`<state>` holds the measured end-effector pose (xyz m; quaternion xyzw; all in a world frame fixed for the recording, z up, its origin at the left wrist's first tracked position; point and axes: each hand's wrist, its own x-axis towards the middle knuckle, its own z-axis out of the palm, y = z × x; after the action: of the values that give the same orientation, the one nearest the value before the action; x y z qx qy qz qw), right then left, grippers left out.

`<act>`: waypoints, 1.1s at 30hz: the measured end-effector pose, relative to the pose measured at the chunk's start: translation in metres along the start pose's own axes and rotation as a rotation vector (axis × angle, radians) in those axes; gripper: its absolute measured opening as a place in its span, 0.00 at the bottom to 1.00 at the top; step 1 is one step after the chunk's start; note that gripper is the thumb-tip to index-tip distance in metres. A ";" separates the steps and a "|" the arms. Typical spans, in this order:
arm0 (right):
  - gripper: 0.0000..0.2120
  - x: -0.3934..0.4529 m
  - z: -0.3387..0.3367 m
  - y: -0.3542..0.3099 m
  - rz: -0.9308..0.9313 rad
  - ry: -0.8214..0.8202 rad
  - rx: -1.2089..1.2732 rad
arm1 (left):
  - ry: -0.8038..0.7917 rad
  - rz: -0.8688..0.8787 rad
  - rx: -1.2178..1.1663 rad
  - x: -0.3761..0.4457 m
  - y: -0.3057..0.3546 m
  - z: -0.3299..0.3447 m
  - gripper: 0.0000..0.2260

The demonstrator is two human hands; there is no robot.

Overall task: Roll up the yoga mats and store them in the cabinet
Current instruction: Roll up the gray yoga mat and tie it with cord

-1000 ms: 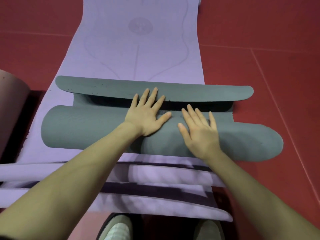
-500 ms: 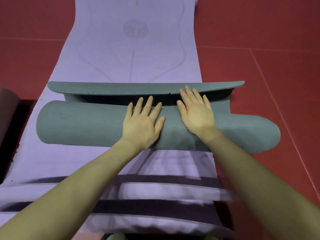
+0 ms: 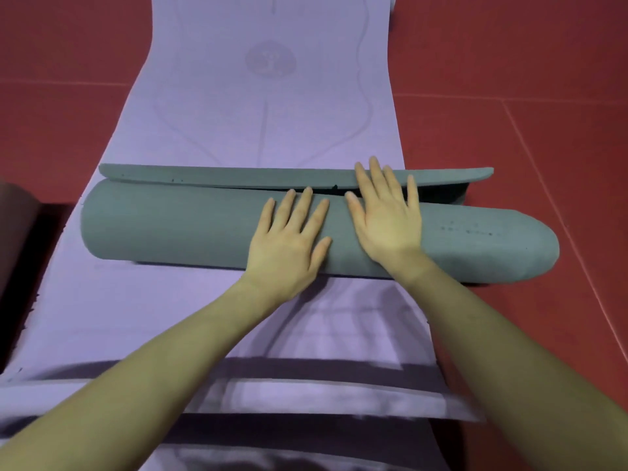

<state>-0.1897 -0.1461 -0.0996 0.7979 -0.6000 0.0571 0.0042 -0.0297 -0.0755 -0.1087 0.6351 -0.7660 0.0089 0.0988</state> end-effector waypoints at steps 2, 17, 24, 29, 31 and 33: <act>0.25 0.009 -0.004 0.000 0.029 0.008 0.020 | 0.009 0.010 0.025 0.002 -0.002 0.001 0.25; 0.43 -0.007 -0.004 0.026 -0.195 -0.072 0.102 | 0.027 0.134 0.085 0.035 -0.018 -0.002 0.25; 0.62 0.011 -0.003 0.027 -0.183 -0.155 -0.215 | -0.206 0.112 0.202 0.060 -0.031 -0.005 0.51; 0.58 0.027 -0.006 0.029 -0.185 -0.161 -0.191 | -0.185 0.131 0.217 0.077 -0.036 -0.002 0.56; 0.57 0.028 -0.006 0.029 -0.188 -0.147 -0.186 | -0.162 0.170 0.235 0.078 -0.038 -0.001 0.56; 0.56 0.026 -0.005 0.028 -0.191 -0.121 -0.184 | -0.107 0.212 0.247 0.076 -0.040 0.001 0.56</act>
<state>-0.2102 -0.1785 -0.0944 0.8496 -0.5232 -0.0469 0.0465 -0.0039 -0.1573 -0.1017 0.5577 -0.8259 0.0794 -0.0223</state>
